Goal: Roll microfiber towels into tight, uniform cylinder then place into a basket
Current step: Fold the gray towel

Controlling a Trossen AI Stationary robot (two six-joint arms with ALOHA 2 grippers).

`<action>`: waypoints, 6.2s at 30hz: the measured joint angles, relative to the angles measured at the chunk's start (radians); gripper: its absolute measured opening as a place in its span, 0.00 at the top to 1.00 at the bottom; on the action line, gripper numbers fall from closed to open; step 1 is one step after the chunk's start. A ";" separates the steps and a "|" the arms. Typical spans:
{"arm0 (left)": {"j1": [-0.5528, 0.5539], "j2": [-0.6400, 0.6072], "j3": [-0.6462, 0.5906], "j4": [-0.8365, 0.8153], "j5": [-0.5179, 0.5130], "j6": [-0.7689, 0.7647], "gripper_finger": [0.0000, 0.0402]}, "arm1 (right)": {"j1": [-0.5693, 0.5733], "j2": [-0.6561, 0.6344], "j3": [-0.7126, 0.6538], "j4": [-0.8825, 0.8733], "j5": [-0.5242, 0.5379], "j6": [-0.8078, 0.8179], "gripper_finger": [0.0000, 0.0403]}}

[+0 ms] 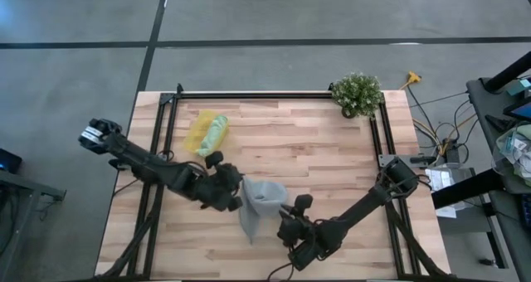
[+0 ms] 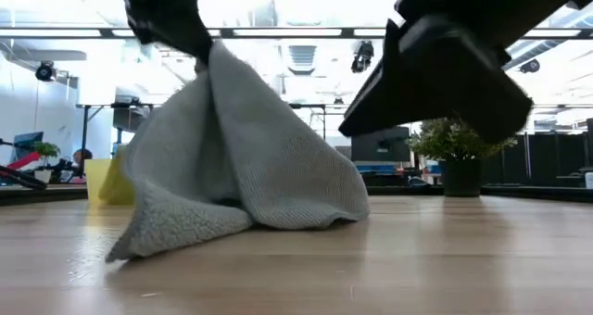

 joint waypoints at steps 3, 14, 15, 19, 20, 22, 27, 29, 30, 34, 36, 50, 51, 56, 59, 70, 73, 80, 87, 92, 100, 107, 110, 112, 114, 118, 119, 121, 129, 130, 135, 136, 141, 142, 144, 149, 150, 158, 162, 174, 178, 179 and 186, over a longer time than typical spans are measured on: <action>0.043 0.011 -0.017 -0.003 0.037 -0.008 1.00 | 0.001 0.000 -0.004 0.015 -0.058 -0.020 0.68; 0.141 0.041 -0.024 -0.015 0.048 -0.007 1.00 | -0.057 0.047 -0.071 0.250 -0.157 -0.206 0.54; 0.140 0.041 -0.025 -0.013 0.048 -0.007 1.00 | -0.061 0.049 -0.073 0.255 -0.169 -0.229 0.54; 0.137 0.040 -0.030 -0.014 0.052 -0.006 1.00 | -0.065 0.055 -0.092 0.257 -0.196 -0.289 0.54; 0.138 0.039 -0.030 -0.014 0.052 -0.007 1.00 | -0.065 0.054 -0.095 0.259 -0.195 -0.318 0.54; 0.137 0.039 -0.030 -0.012 0.051 -0.002 1.00 | -0.059 0.052 -0.100 0.268 -0.194 -0.411 0.54; 0.137 0.039 -0.031 -0.013 0.052 0.002 1.00 | -0.053 0.050 -0.102 0.285 -0.186 -0.651 0.54; 0.137 0.038 -0.031 -0.013 0.052 0.002 1.00 | -0.058 0.051 -0.103 0.280 -0.187 -0.744 0.54; 0.137 0.038 -0.031 -0.013 0.051 0.002 1.00 | -0.061 0.050 -0.103 0.278 -0.187 -0.792 0.54; 0.137 0.038 -0.031 -0.013 0.052 0.004 1.00 | -0.078 0.051 -0.104 0.272 -0.213 -0.956 0.54; 0.137 0.037 -0.031 -0.013 0.051 0.018 1.00 | -0.086 0.052 -0.104 0.270 -0.228 -1.023 0.54; 0.137 0.037 -0.031 -0.013 0.052 0.027 1.00 | -0.141 0.054 -0.101 0.306 -0.272 -1.107 0.62; 0.137 0.037 -0.031 -0.013 0.052 0.028 1.00 | -0.142 0.054 -0.101 0.314 -0.269 -1.105 0.65; 0.136 0.037 -0.031 -0.013 0.052 0.030 1.00 | -0.135 0.056 -0.102 0.381 -0.257 -1.111 0.80; 0.136 0.037 -0.031 -0.014 0.052 0.030 1.00 | -0.129 0.056 -0.103 0.399 -0.257 -1.097 0.91; 0.137 0.037 -0.041 -0.023 0.058 0.065 1.00 | -0.074 -0.054 -0.108 0.367 -0.242 -0.810 0.98; 0.137 0.033 -0.052 -0.024 0.065 0.066 1.00 | -0.049 -0.129 -0.117 0.330 -0.174 -0.715 0.98; 0.137 0.032 -0.097 -0.020 0.153 0.073 1.00 | -0.029 -0.317 -0.187 -0.005 -0.183 -0.166 0.98; 0.138 0.048 -0.148 0.017 0.257 0.073 1.00 | -0.033 -0.356 -0.428 -0.012 -0.296 0.186 0.98; 0.149 0.060 -0.155 0.070 0.266 0.101 1.00 | -0.036 -0.336 -0.571 0.175 -0.314 0.227 0.98; 0.163 0.090 -0.155 0.179 0.329 0.161 1.00 | -0.034 -0.325 -0.646 0.321 -0.315 0.217 0.96; 0.176 0.105 -0.154 0.179 0.353 0.161 1.00 | -0.034 -0.325 -0.641 0.326 -0.314 0.158 0.79; 0.179 0.105 -0.154 0.179 0.353 0.161 1.00 | -0.034 -0.325 -0.633 0.325 -0.310 0.121 0.69; 0.179 0.105 -0.154 0.179 0.353 0.161 1.00 | -0.032 -0.325 -0.619 0.325 -0.317 0.059 0.63; 0.179 0.105 -0.154 0.179 0.354 0.161 1.00 | -0.026 -0.325 -0.601 0.324 -0.325 -0.002 0.59; 0.179 0.105 -0.154 0.179 0.354 0.161 1.00 | -0.012 -0.325 -0.555 0.321 -0.325 -0.113 0.52; 0.179 0.105 -0.154 0.179 0.354 0.161 1.00 | -0.009 -0.325 -0.542 0.316 -0.325 -0.138 0.51; 0.179 0.105 -0.154 0.179 0.355 0.161 1.00 | -0.002 -0.325 -0.518 0.312 -0.323 -0.181 0.50; 0.179 0.105 -0.154 0.179 0.356 0.161 1.00 | 0.015 -0.325 -0.452 0.308 -0.319 -0.261 0.53; 0.179 0.105 -0.154 0.179 0.356 0.161 1.00 | 0.015 -0.325 -0.452 0.305 -0.319 -0.261 0.53; 0.179 0.105 -0.154 0.179 0.356 0.160 1.00 | 0.014 -0.325 -0.478 0.298 -0.318 -0.251 0.56; 0.179 0.105 -0.154 0.179 0.356 0.160 1.00 | 0.014 -0.325 -0.487 0.297 -0.318 -0.242 0.57; 0.179 0.105 -0.153 0.179 0.356 0.160 1.00 | 0.014 -0.325 -0.515 0.292 -0.318 -0.203 0.61; 0.179 0.105 -0.152 0.179 0.356 0.160 1.00 | 0.014 -0.325 -0.516 0.294 -0.318 -0.201 0.62; 0.179 0.105 -0.149 0.180 0.356 0.160 1.00 | 0.014 -0.325 -0.516 0.295 -0.314 -0.201 0.65; 0.179 0.105 -0.146 0.180 0.355 0.160 1.00 | 0.014 -0.325 -0.516 0.301 -0.290 -0.201 0.72; 0.179 0.105 -0.145 0.180 0.355 0.160 1.00 | 0.014 -0.325 -0.517 0.302 -0.290 -0.201 0.74; 0.180 0.105 -0.145 0.180 0.354 0.160 1.00 | 0.014 -0.325 -0.517 0.330 -0.292 -0.201 0.85; 0.180 0.105 -0.142 0.182 0.353 0.160 1.00 | 0.014 -0.312 -0.517 0.362 -0.292 -0.211 0.88; 0.181 0.105 -0.144 0.180 0.353 0.160 1.00 | 0.012 -0.231 -0.517 0.417 -0.276 -0.257 0.89; 0.182 0.105 -0.146 0.179 0.353 0.161 1.00 | 0.012 -0.233 -0.515 0.421 -0.265 -0.256 0.93; 0.182 0.105 -0.146 0.179 0.353 0.161 1.00 | 0.012 -0.233 -0.514 0.418 -0.264 -0.256 0.95; 0.182 0.105 -0.140 0.179 0.353 0.211 1.00 | 0.026 -0.242 -0.477 0.410 -0.205 -0.282 0.98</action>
